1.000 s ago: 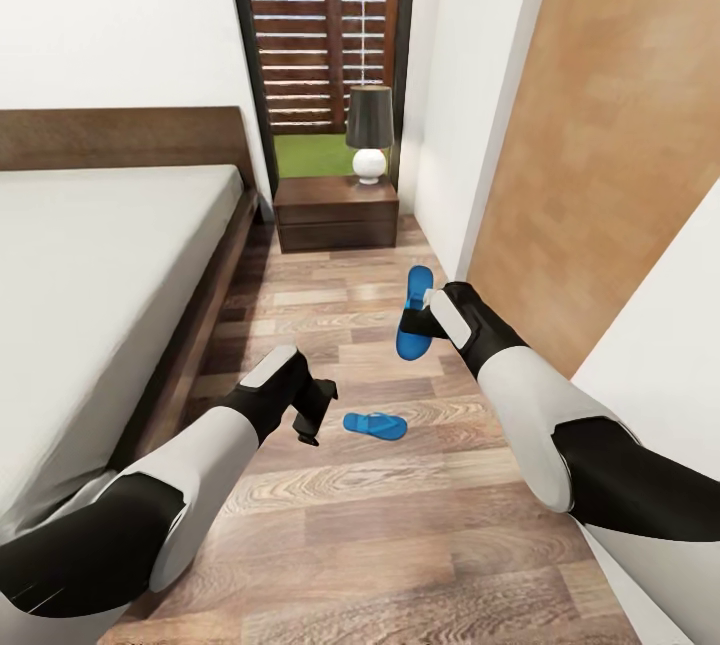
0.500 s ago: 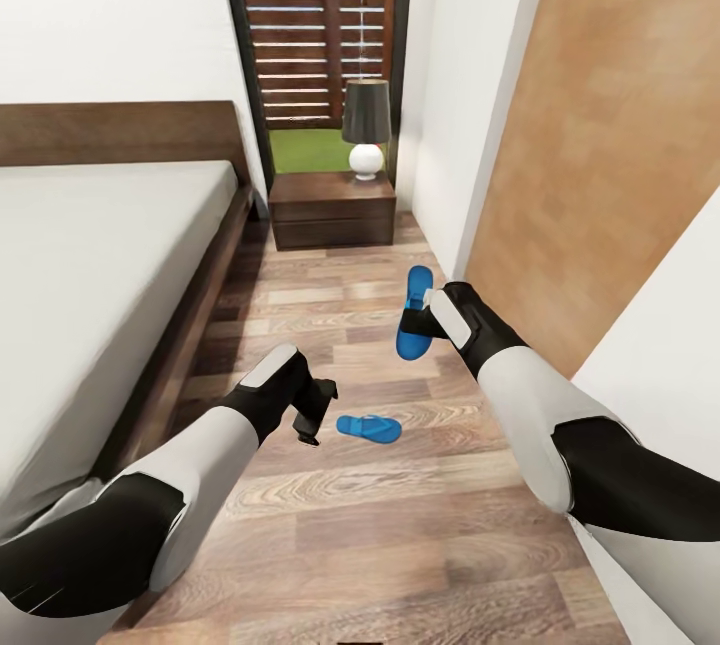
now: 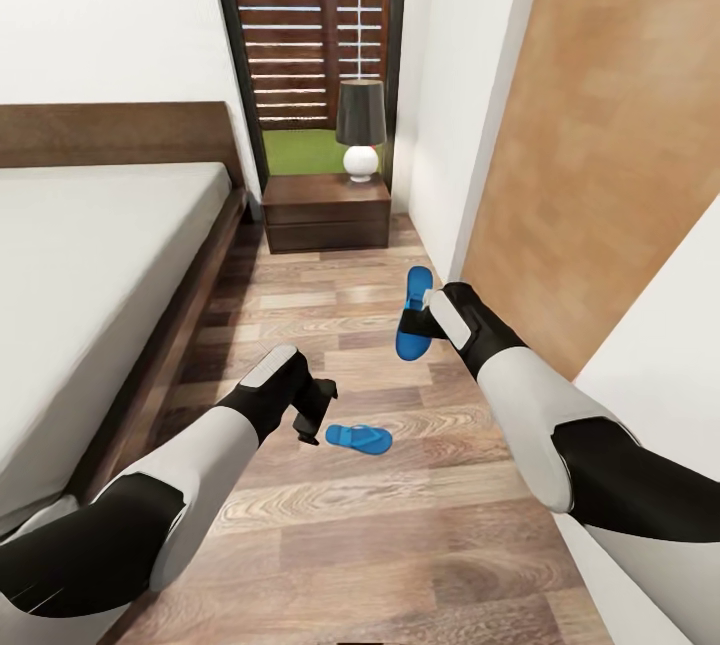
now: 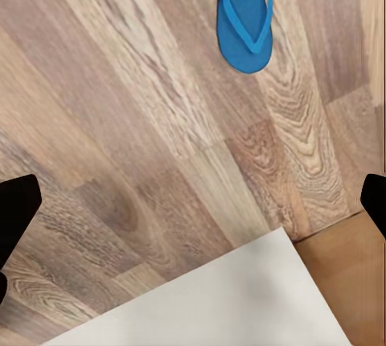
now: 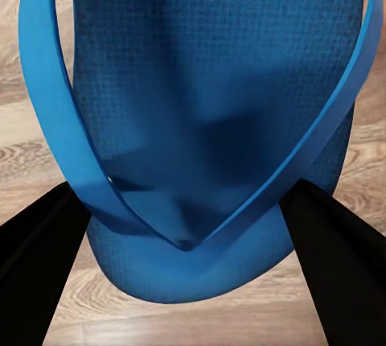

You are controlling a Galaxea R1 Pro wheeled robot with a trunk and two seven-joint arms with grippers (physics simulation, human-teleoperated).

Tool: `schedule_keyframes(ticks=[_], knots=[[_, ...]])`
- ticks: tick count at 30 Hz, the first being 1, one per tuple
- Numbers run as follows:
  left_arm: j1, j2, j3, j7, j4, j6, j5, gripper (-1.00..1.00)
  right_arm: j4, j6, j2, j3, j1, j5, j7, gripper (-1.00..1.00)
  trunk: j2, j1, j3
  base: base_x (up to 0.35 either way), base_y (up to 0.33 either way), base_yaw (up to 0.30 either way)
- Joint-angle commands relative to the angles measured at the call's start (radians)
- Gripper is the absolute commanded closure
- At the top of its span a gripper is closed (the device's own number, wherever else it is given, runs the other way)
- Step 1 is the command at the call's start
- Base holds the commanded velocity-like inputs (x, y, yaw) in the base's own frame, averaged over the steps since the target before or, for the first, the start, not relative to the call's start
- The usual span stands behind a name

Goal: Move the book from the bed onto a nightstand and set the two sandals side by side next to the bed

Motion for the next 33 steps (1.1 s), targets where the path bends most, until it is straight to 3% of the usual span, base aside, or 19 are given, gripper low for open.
schedule_keyframes(ticks=[1,13,33], knots=[[-0.001,0.0,-0.001,0.003,0.0,0.01,-0.004,-1.0,-0.001,0.003,-0.001,0.006,0.0,-0.01,-0.009,1.0,0.0,0.0,-0.001,0.12,-0.006,0.0],[0.0,0.0,-0.001,-0.004,0.0,0.009,-0.004,-1.0,-0.001,0.003,0.001,0.006,0.001,-0.01,-0.01,1.0,0.0,0.0,-0.001,0.264,-0.05,0.0],[0.0,0.0,0.0,-0.005,0.001,0.01,-0.003,-1.0,-0.001,0.003,0.01,0.006,0.003,-0.01,-0.012,1.0,0.0,0.0,-0.001,0.106,-0.054,0.0]])
